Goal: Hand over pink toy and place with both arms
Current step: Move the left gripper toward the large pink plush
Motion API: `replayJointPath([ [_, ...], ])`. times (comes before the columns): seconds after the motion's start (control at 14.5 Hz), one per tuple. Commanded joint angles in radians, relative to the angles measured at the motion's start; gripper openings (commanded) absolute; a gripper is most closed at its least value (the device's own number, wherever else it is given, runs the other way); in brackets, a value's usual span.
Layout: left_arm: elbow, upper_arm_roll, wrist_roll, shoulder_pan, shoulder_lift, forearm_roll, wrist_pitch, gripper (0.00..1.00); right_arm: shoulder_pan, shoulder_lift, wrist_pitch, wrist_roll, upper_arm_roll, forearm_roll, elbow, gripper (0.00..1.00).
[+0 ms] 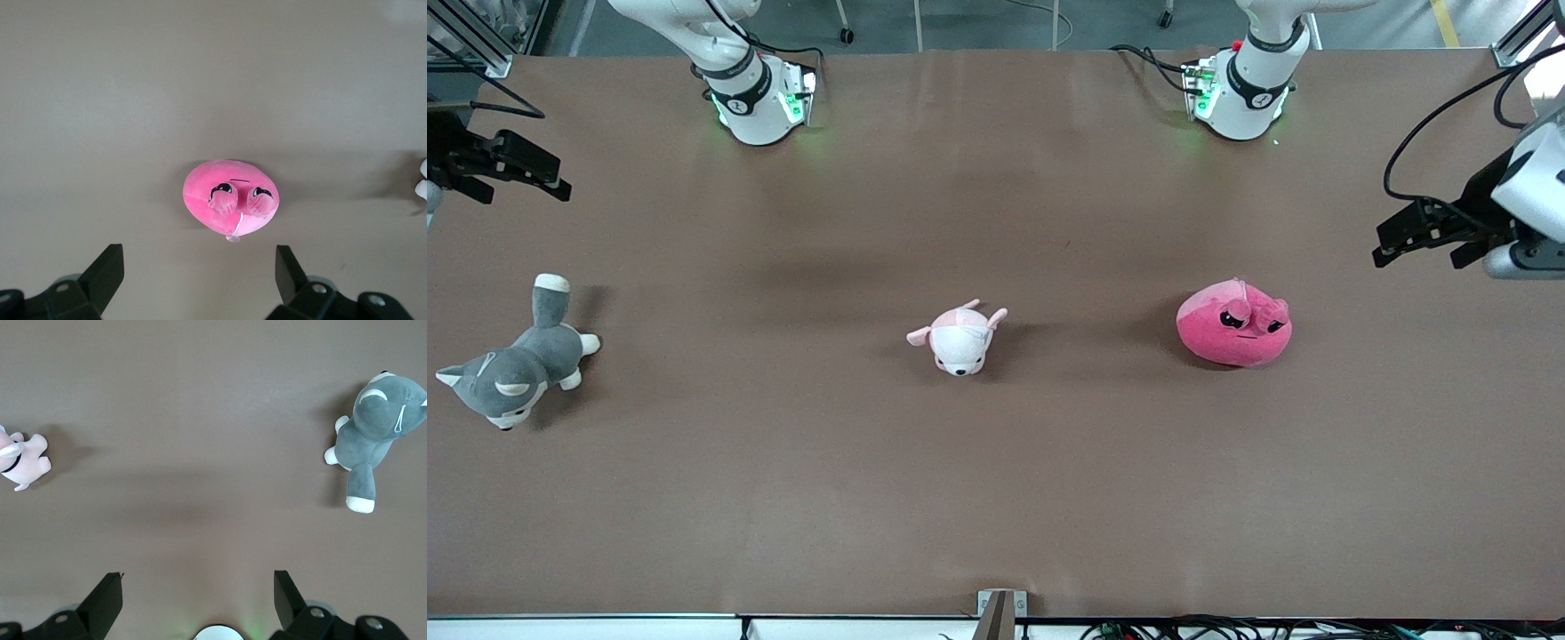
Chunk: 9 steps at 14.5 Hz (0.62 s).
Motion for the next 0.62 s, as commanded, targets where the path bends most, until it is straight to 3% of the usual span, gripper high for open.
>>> replayJointPath([
  [0.0,0.022,-0.004,-0.002,0.0,0.079,0.018,-0.002,1.0,-0.009,-0.015,-0.006,-0.02,0.004,0.015,-0.008,1.0],
  [0.55,-0.024,-0.01,-0.008,-0.01,0.197,0.019,-0.027,1.0,-0.015,-0.009,-0.009,-0.02,0.002,0.001,0.005,1.0],
])
